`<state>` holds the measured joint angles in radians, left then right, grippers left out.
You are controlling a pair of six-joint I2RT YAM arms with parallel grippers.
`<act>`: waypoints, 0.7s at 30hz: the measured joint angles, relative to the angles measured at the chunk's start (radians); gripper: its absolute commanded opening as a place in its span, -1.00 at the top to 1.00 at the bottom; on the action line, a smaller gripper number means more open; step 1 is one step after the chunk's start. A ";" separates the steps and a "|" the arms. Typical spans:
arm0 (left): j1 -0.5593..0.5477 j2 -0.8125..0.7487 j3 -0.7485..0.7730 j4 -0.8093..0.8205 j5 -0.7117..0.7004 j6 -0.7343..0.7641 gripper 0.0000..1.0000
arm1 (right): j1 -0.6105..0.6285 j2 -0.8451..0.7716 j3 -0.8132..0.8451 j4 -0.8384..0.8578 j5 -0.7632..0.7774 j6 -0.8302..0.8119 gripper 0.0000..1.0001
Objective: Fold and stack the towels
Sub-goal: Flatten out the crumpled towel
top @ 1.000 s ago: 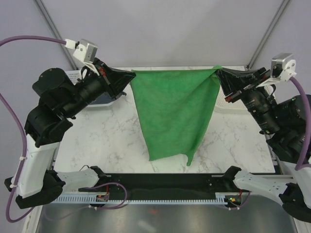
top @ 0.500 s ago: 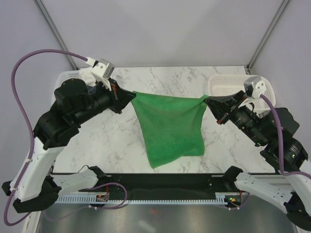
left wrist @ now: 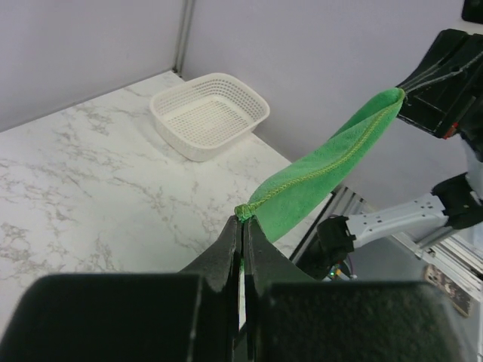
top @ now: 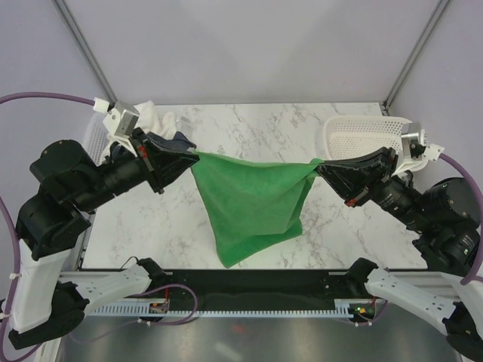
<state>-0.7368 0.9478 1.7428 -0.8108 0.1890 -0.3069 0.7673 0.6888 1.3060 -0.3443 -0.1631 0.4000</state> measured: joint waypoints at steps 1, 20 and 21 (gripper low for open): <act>0.000 0.000 0.006 0.000 0.015 -0.008 0.96 | 0.000 -0.002 0.000 0.013 -0.016 0.014 1.00; 0.034 0.278 0.200 -0.008 -0.406 0.077 0.95 | -0.005 0.376 0.317 -0.057 0.321 -0.253 1.00; 0.066 0.315 0.200 0.008 -0.417 0.089 0.95 | -0.011 0.414 0.319 -0.053 0.349 -0.281 1.00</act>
<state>-0.6708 1.2629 1.9430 -0.8028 -0.2276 -0.2184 0.7567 1.1023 1.6249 -0.3977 0.1864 0.1188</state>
